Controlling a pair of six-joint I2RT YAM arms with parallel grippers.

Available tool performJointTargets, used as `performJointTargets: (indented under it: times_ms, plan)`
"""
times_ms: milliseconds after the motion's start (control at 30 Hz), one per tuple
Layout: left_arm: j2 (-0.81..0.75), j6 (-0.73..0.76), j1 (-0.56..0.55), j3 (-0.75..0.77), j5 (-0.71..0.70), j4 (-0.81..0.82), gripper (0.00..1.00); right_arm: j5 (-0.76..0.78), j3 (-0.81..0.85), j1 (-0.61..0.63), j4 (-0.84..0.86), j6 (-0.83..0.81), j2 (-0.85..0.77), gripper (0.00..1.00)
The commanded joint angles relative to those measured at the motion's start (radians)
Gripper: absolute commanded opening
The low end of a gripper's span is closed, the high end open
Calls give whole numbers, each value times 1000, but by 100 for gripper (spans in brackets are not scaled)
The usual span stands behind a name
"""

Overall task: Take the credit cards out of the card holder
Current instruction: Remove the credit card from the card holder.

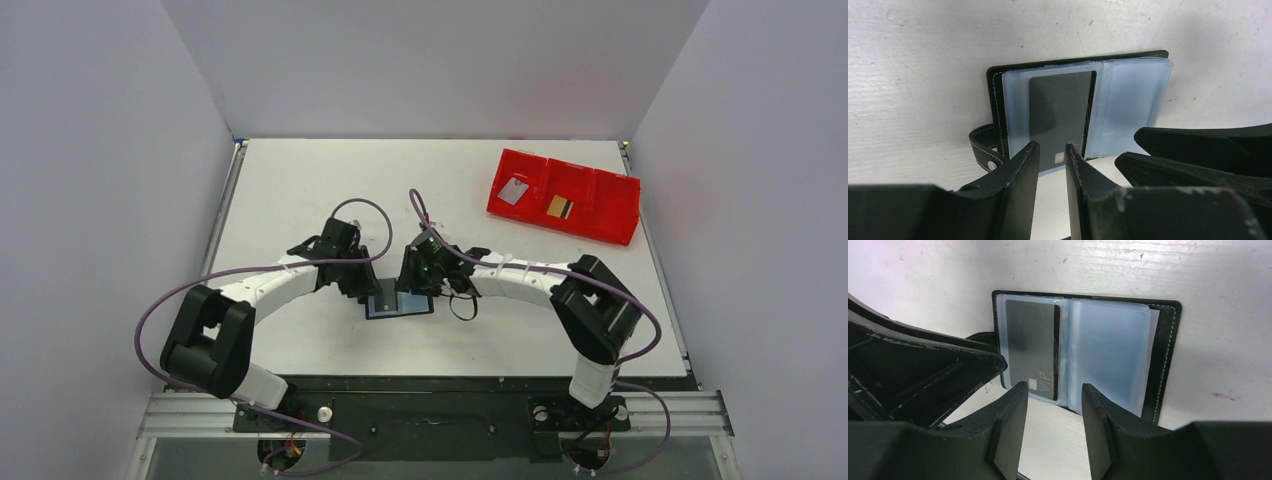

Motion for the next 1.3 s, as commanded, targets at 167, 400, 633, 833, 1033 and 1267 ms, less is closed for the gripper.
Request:
performJointTargets:
  times_ms: [167, 400, 633, 833, 1033, 1267]
  plan:
    - [-15, 25, 6, -15, -27, 23, 19, -48, 68, 8, 69, 5, 69, 40]
    - [6, 19, 6, -29, -25, 53, 11, -58, 77, 5, 80, 9, 107, 37]
    - [26, 17, 4, -34, -31, 62, 5, -72, 61, -10, 111, 21, 125, 35]
    - [47, 11, -3, -30, -33, 66, 0, -85, 43, -19, 136, 35, 135, 34]
    - [60, 0, -21, -24, -35, 71, 0, -93, 21, -29, 163, 46, 136, 33]
    - [58, -1, -25, -15, -41, 65, 0, -100, 2, -36, 181, 55, 140, 32]
